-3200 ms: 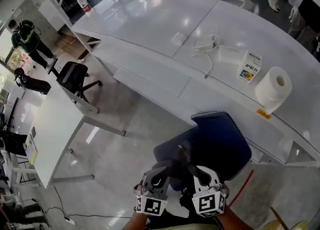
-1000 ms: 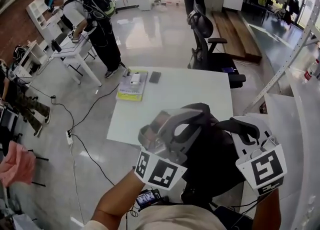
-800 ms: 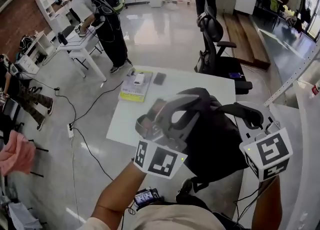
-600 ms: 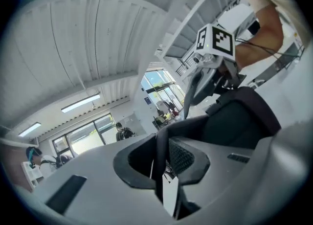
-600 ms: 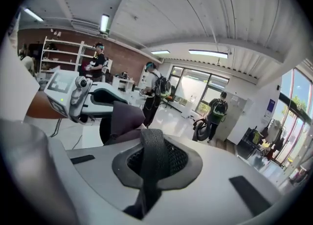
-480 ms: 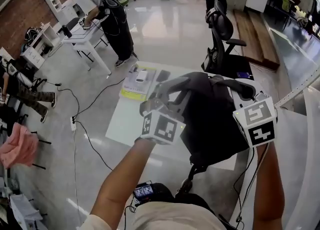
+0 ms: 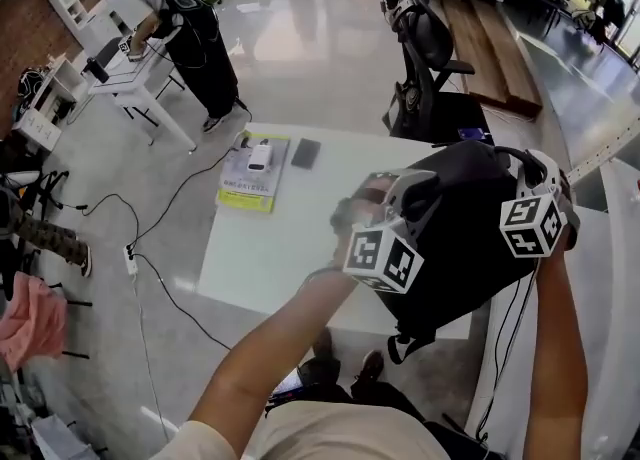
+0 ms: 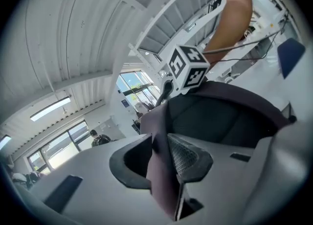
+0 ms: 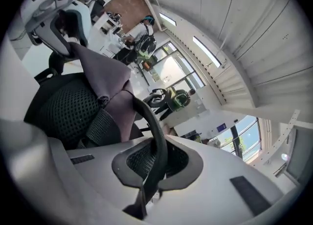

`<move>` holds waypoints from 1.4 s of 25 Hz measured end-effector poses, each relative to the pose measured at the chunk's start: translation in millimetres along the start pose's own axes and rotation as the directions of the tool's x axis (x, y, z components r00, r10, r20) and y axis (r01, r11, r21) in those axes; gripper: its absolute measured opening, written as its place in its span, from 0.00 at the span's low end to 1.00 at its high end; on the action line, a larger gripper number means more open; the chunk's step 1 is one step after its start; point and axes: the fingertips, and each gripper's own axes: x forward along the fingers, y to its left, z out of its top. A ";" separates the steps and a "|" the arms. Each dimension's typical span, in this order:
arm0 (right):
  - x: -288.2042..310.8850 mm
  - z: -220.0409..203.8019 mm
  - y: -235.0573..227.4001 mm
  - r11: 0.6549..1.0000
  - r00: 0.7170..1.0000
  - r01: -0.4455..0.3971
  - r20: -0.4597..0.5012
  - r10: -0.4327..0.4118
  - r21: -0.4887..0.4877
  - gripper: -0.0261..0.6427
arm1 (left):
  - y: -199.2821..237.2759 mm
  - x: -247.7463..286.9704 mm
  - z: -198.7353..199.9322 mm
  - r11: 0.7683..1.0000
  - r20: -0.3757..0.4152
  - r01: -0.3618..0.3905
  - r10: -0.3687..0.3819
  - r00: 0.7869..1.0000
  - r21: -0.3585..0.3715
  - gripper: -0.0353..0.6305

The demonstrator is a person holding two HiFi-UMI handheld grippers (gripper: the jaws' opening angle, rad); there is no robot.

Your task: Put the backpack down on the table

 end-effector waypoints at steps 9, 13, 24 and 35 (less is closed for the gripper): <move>69.7 -112.9 8.0 0.997 0.946 0.032 -0.319 -0.051 -0.066 0.08 | -27.1 4.5 -52.9 0.996 -0.074 0.057 -0.063 0.995 -0.072 0.18; 58.4 -110.8 10.4 0.997 0.951 0.001 -0.309 -0.026 -0.081 0.27 | -18.4 2.9 -58.5 0.994 -0.074 0.031 -0.039 0.996 -0.107 0.18; -30.3 -39.4 147.8 0.964 0.964 -0.261 0.025 0.263 -0.056 0.28 | 3.9 -17.0 -22.8 0.996 -0.021 -0.026 0.025 0.999 -0.082 0.16; -111.9 36.7 113.7 0.975 0.953 -0.213 0.232 0.194 0.060 0.08 | 19.9 -65.5 16.0 0.994 0.008 -0.092 0.093 0.996 -0.060 0.13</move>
